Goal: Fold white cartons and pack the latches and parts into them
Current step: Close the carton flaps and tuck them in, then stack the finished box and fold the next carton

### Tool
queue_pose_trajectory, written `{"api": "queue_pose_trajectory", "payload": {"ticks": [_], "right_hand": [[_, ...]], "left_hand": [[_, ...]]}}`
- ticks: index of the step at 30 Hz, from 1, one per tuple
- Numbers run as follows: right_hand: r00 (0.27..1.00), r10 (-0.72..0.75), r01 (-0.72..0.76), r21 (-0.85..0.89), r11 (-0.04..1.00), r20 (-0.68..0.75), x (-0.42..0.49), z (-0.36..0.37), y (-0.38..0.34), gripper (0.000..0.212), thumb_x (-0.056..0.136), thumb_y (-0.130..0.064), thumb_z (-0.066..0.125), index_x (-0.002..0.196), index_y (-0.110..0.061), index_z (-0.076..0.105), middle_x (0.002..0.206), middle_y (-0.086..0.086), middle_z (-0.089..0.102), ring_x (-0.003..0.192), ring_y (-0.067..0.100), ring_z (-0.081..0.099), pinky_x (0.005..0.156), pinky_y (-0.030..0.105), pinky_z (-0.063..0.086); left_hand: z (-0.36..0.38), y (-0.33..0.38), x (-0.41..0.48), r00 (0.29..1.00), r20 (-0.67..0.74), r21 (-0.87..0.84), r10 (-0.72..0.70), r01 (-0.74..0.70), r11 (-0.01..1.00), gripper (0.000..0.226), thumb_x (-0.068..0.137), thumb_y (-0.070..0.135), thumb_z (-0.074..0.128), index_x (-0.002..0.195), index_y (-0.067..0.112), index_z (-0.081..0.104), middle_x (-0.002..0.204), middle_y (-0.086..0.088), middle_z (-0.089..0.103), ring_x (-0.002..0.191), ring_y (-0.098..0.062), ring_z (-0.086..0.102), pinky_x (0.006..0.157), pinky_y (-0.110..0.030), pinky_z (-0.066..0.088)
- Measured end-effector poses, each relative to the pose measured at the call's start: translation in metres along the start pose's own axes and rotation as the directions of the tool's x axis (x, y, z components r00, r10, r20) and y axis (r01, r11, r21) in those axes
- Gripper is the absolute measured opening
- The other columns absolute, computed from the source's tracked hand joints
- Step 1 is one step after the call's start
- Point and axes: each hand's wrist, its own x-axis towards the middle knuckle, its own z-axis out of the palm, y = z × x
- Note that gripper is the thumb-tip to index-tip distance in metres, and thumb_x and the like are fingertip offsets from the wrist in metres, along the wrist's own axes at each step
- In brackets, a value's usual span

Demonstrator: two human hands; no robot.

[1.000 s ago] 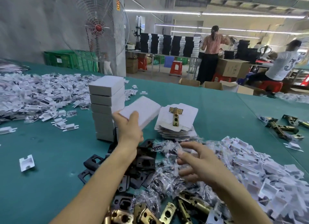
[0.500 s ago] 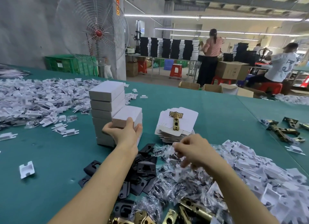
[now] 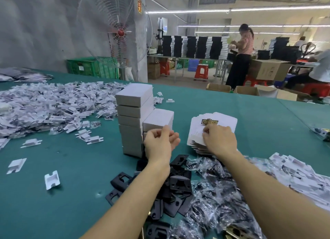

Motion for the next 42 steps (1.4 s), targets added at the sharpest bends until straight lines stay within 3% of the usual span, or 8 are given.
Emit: {"api": "queue_pose_trajectory", "payload": {"ticks": [3,6,12,15,20,30,36,42], "right_hand": [[0.997,0.07,-0.058,0.247,0.967,-0.043,0.004,0.003,0.001,0.034,0.095,-0.012,0.046,0.113,-0.025,0.073,0.12,0.007,0.07,0.115,0.035,0.055,0.091,0.037,0.048],[0.978,0.191,-0.119,0.54,0.833,-0.079,0.004,-0.002,0.008,0.029,0.097,-0.013,0.051,0.114,-0.026,0.071,0.119,0.006,0.071,0.116,0.032,0.057,0.091,0.034,0.044],[0.912,0.383,-0.198,0.666,0.719,-0.143,0.003,-0.019,0.038,0.032,0.101,-0.01,0.044,0.113,-0.025,0.07,0.124,0.008,0.066,0.113,0.03,0.058,0.092,0.033,0.045],[0.91,0.403,-0.264,0.607,0.75,-0.101,-0.003,-0.023,0.059,0.044,0.097,0.0,0.038,0.117,-0.021,0.07,0.129,0.013,0.064,0.113,0.033,0.059,0.098,0.039,0.047],[0.918,0.396,-0.352,0.522,0.777,0.03,-0.01,-0.02,0.076,0.058,0.084,0.009,0.033,0.12,-0.017,0.071,0.137,0.015,0.059,0.119,0.035,0.054,0.098,0.036,0.047],[0.889,0.45,-0.411,0.573,0.709,0.08,-0.007,-0.011,0.075,0.044,0.089,-0.005,0.044,0.124,-0.017,0.07,0.133,0.014,0.06,0.12,0.032,0.05,0.088,0.029,0.044],[0.871,0.492,-0.385,0.624,0.68,0.001,-0.009,-0.014,0.078,0.06,0.087,0.006,0.034,0.138,-0.018,0.057,0.143,0.015,0.05,0.122,0.038,0.052,0.097,0.046,0.048],[0.933,0.333,-0.197,0.579,0.791,-0.137,-0.005,-0.015,0.062,0.05,0.097,0.005,0.039,0.137,-0.018,0.057,0.139,0.014,0.053,0.121,0.03,0.052,0.088,0.022,0.033]], "left_hand": [[-0.001,-0.011,-0.012,0.977,0.197,0.303,0.088,-0.146,0.942,0.012,0.095,0.012,0.065,0.087,0.01,0.055,0.074,-0.004,0.065,0.06,-0.012,0.067,0.056,-0.026,0.057],[0.01,-0.02,-0.012,0.877,0.456,0.622,0.152,-0.436,0.65,0.008,0.088,0.02,0.07,0.083,0.025,0.065,0.084,0.012,0.068,0.077,-0.001,0.063,0.076,-0.02,0.054],[0.062,-0.035,0.01,0.603,0.797,0.602,0.033,-0.798,0.026,0.044,0.088,0.046,0.068,0.127,0.027,0.061,0.137,0.006,0.057,0.13,-0.017,0.043,0.104,-0.037,0.042],[0.08,-0.047,0.017,0.589,0.803,0.573,-0.096,-0.806,-0.151,0.061,0.085,0.062,0.064,0.131,0.023,0.058,0.134,0.0,0.059,0.127,-0.023,0.049,0.101,-0.038,0.043],[0.083,-0.062,0.022,0.647,0.761,0.632,-0.057,-0.758,-0.161,0.044,0.093,0.054,0.056,0.125,0.025,0.062,0.125,-0.003,0.063,0.117,-0.026,0.056,0.088,-0.037,0.046],[0.081,-0.06,0.025,0.637,0.769,0.617,-0.051,-0.761,-0.2,0.037,0.1,0.048,0.043,0.111,0.022,0.066,0.114,-0.004,0.067,0.101,-0.028,0.06,0.068,-0.033,0.036],[0.075,-0.05,0.021,0.578,0.815,0.565,0.053,-0.77,-0.297,0.014,0.105,0.017,0.046,0.11,0.014,0.059,0.099,-0.013,0.063,0.081,-0.036,0.06,0.061,-0.036,0.035],[0.076,-0.045,0.016,0.609,0.756,0.645,0.243,-0.757,-0.109,0.035,0.109,0.035,0.031,0.101,0.007,0.05,0.096,-0.018,0.067,0.083,-0.042,0.062,0.059,-0.039,0.034]]}}
